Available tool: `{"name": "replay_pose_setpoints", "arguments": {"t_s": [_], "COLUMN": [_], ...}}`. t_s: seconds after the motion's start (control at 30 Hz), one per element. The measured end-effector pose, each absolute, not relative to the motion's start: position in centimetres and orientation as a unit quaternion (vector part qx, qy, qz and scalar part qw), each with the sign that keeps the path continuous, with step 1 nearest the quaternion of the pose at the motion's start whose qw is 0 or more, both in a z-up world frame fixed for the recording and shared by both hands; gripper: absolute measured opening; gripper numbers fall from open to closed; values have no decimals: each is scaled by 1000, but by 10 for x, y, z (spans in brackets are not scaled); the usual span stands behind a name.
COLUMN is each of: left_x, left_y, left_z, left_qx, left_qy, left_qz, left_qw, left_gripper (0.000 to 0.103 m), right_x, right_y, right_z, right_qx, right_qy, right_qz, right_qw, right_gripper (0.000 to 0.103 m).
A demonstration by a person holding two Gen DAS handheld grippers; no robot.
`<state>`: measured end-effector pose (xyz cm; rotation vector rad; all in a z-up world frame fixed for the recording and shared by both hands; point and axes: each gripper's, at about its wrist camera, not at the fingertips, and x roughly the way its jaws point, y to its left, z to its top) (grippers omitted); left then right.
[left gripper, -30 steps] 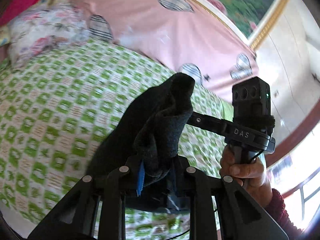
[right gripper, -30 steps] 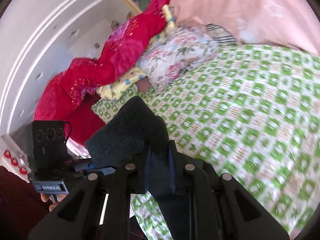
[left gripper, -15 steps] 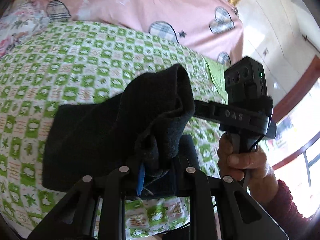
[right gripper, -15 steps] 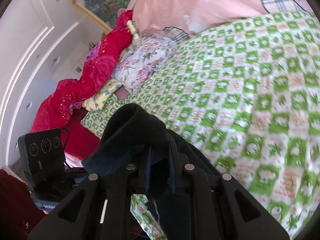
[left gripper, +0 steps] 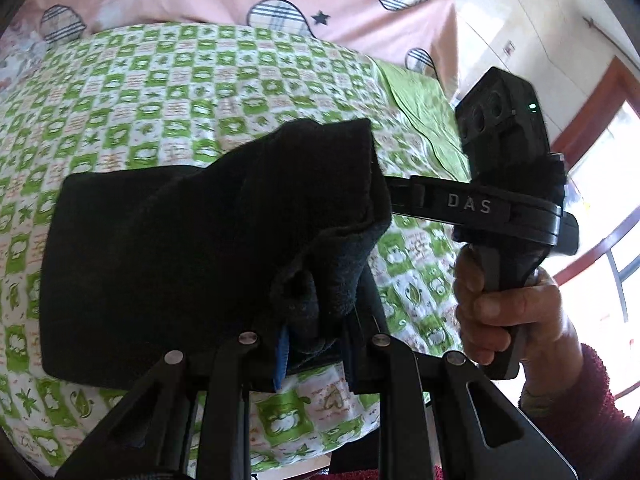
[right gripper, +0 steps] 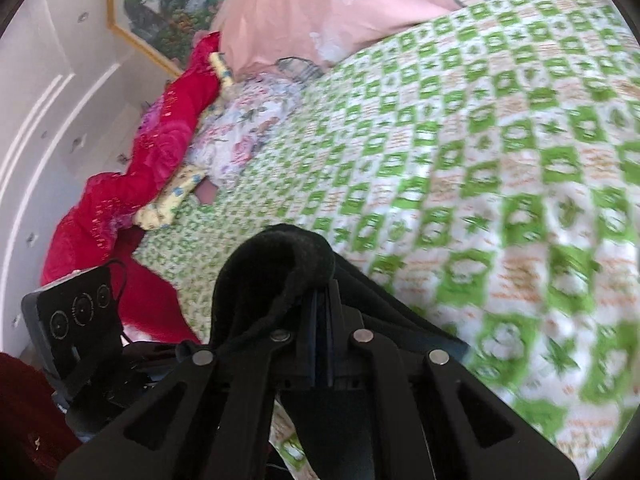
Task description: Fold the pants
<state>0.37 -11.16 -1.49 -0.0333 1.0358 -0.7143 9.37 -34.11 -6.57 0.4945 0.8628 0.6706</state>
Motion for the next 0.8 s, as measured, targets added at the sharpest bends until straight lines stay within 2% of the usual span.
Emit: {"name": "replay_pose_setpoints", "arguments": {"t_s": [0.03,0.17,0.23,0.27,0.3,0.33,0.37,0.4,0.7,0.8], "left_x": [3,10,12,11,9,6,4,2,2,10], "left_y": [-115,-117,-113,-111,-110,-108,-107,-105,-61,-42], "left_z": [-17,-29,-31,-30,-27,-23,-21,-18,5,9], "left_qx": [-7,-17,-40,-45,-44,-41,-38,-37,-51,-57], "left_qy": [483,503,516,516,511,505,502,498,477,471], "left_qz": [-334,-348,-365,-371,-375,-377,-379,-380,-357,-333], "left_qw": [809,791,774,771,772,775,777,778,801,814], "left_gripper": [23,39,42,44,45,45,46,46,53,60], "right_x": [91,73,65,62,58,54,51,47,27,23], "right_y": [-344,-365,-371,-374,-377,-379,-380,-381,-365,-352], "right_z": [-65,-63,-61,-61,-60,-58,-55,-51,-30,-27], "right_qx": [230,242,251,258,265,271,276,279,270,253], "right_qy": [407,398,393,391,388,385,379,369,353,360], "right_qz": [304,247,231,226,220,210,203,201,179,162], "right_qw": [830,850,854,854,855,857,860,864,878,883], "right_gripper": [5,5,8,17,39,53,73,77,77,77]}}
